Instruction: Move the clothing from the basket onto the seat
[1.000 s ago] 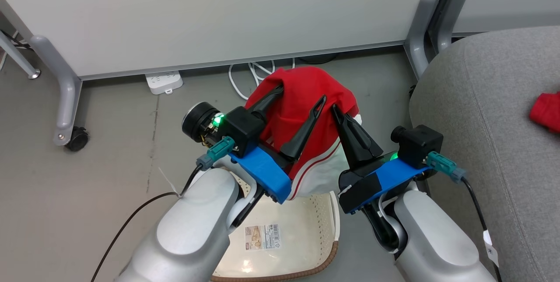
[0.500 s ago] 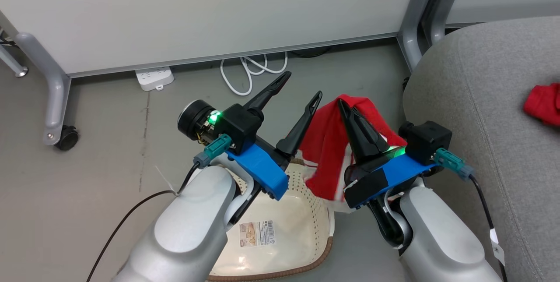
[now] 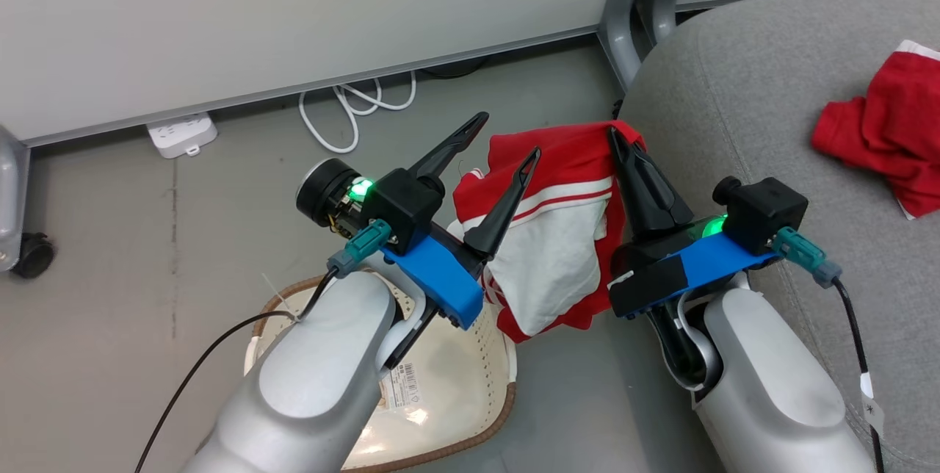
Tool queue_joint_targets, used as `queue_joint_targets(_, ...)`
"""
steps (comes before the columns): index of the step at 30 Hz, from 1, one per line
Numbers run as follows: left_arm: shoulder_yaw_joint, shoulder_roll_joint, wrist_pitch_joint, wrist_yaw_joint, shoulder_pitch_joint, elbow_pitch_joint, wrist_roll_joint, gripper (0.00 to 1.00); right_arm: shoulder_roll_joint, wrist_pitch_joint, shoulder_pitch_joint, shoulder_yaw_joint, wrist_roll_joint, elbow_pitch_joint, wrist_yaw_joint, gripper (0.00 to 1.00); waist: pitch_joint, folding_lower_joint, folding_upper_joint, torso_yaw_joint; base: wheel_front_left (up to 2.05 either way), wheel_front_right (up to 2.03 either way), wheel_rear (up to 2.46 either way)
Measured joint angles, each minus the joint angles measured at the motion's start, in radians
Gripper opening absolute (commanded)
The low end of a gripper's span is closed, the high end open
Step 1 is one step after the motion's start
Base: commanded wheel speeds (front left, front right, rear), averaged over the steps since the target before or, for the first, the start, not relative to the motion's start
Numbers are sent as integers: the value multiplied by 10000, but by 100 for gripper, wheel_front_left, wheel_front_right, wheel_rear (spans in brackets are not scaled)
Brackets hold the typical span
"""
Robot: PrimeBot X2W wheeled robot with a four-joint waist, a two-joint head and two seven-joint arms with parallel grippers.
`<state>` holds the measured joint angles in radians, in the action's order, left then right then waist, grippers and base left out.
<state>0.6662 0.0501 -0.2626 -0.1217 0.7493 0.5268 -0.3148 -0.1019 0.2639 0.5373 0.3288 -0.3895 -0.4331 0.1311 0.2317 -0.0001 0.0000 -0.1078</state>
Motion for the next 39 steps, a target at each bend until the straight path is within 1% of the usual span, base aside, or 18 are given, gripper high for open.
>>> queue_joint_targets(12,272,4,0,-36,153,46,169,100,-92,0,-105,-970,290,612,0,0,501,0,0,-1183,0,0,0)
queue_joint_targets(26,915,-2,-2,-58,269,194,165,100,-142,0,-848,-2472,502,1260,0,0,960,1,0,-2540,0,0,0)
queue_joint_targets(33,1221,-4,-2,-59,315,263,100,100,-100,0,-1199,-2859,550,1404,0,0,1201,1,0,-2923,0,0,0)
queue_joint_targets(39,1354,-4,-2,-59,379,272,67,100,-23,0,-1238,-2941,600,1494,0,0,1382,1,0,-2982,0,0,0)
